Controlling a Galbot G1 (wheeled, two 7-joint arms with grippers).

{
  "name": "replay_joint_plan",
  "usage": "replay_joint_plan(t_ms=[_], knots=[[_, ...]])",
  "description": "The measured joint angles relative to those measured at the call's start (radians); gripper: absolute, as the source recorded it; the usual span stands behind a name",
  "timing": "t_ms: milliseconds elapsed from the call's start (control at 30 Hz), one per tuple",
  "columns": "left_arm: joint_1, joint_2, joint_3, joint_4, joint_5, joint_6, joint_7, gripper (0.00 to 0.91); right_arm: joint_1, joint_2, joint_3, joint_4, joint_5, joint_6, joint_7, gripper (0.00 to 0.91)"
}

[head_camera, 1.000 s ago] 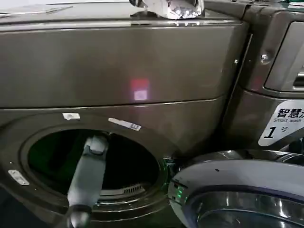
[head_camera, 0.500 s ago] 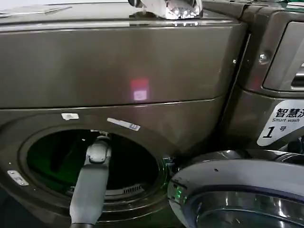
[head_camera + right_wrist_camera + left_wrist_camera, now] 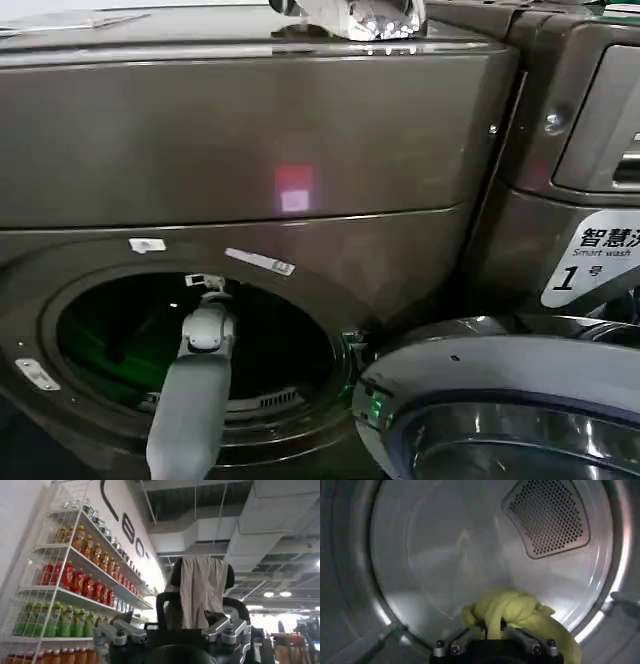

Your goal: Grasp the clothes from the dryer.

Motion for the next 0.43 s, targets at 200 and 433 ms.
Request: replay_joint_plan(t_ms=[200, 433], knots=[[-0.001, -0.003, 0.0, 0.001, -0.012, 0.0, -0.009, 0.0, 0.002, 0.0, 0.003, 0.006, 0.007, -0.019, 0.011, 0.907], [0.002, -0.004, 0.002, 0.003, -0.02, 0.002, -0.011, 0.0, 0.001, 0.0, 0.009, 0.009, 0.011, -0.029, 0.021, 0.907]])
